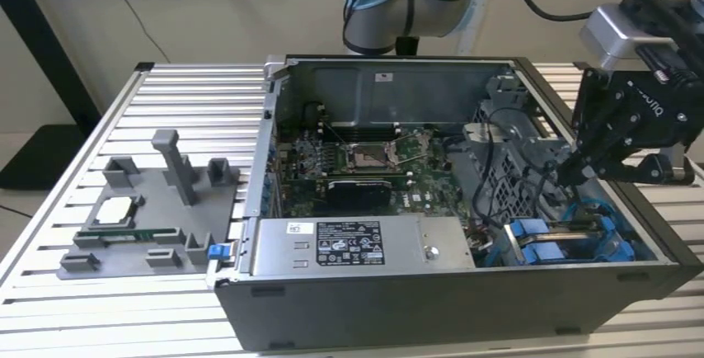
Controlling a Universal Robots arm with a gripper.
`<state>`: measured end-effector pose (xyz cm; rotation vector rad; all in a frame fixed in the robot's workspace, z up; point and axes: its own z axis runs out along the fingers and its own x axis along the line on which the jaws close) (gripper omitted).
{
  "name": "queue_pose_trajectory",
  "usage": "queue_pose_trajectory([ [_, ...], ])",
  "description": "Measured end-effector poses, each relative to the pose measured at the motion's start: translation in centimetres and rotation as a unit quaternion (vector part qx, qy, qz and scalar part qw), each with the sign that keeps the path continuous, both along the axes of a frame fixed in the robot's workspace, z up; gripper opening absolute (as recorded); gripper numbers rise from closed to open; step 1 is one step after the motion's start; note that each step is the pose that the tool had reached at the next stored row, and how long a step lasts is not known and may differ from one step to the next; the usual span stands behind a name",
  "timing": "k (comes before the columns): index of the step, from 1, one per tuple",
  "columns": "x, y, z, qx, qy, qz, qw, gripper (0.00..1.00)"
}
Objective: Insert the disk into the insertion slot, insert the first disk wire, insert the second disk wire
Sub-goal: 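Insert the second disk wire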
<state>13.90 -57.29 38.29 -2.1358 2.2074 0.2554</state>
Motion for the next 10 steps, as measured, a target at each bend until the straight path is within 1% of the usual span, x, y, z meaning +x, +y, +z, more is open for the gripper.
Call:
queue_pose_trajectory([
  [7, -1.2, 0.00, -0.58, -0.0081, -0.0011, 0.000, 1.0000, 0.00],
  [9, -1.4, 0.00, -0.77, -0.0092, -0.0019, 0.000, 1.0000, 0.00],
  [10, -1.4, 0.00, -0.79, -0.0092, -0.0029, 0.000, 1.0000, 0.00],
])
